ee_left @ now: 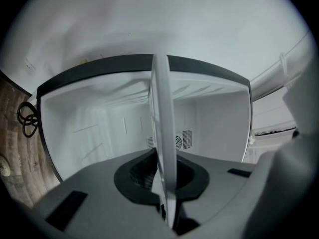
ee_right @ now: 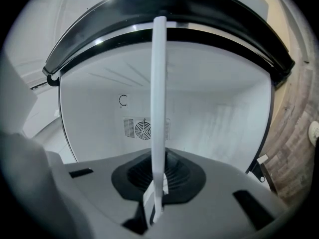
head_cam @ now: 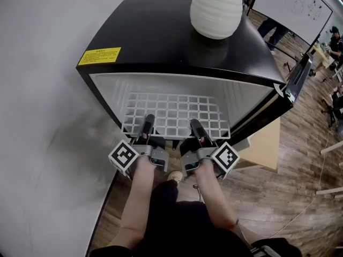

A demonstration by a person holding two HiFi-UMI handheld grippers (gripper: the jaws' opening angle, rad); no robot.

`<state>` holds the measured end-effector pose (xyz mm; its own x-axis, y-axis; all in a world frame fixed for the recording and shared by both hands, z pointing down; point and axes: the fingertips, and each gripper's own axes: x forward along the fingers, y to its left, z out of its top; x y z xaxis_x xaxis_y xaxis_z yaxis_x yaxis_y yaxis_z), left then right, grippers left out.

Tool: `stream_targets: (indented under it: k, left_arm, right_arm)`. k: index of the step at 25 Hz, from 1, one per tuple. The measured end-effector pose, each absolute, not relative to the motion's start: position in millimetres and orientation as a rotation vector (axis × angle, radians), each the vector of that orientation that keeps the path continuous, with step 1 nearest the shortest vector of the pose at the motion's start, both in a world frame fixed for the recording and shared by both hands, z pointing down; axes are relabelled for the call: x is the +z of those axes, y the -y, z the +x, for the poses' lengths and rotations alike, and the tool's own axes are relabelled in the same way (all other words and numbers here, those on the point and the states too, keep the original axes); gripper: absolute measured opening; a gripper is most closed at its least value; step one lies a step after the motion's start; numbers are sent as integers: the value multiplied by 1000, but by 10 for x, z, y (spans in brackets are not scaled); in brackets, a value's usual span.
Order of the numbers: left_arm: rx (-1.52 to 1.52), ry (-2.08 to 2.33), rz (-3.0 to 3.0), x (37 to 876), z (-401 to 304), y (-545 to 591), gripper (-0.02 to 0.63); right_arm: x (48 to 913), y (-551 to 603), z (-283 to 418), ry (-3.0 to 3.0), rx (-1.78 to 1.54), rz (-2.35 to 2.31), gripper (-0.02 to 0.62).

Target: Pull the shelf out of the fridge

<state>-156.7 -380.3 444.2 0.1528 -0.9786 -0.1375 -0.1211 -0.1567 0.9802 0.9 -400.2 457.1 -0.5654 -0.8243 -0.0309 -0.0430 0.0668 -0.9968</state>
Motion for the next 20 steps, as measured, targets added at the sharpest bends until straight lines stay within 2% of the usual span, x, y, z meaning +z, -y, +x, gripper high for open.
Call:
stream_targets:
  k: [20]
  left_arm:
    - [-1123, 1115, 1489, 4446, -1560, 3814, 27]
  right_arm:
    - [4573, 4007, 17, -1698, -1562, -886, 11]
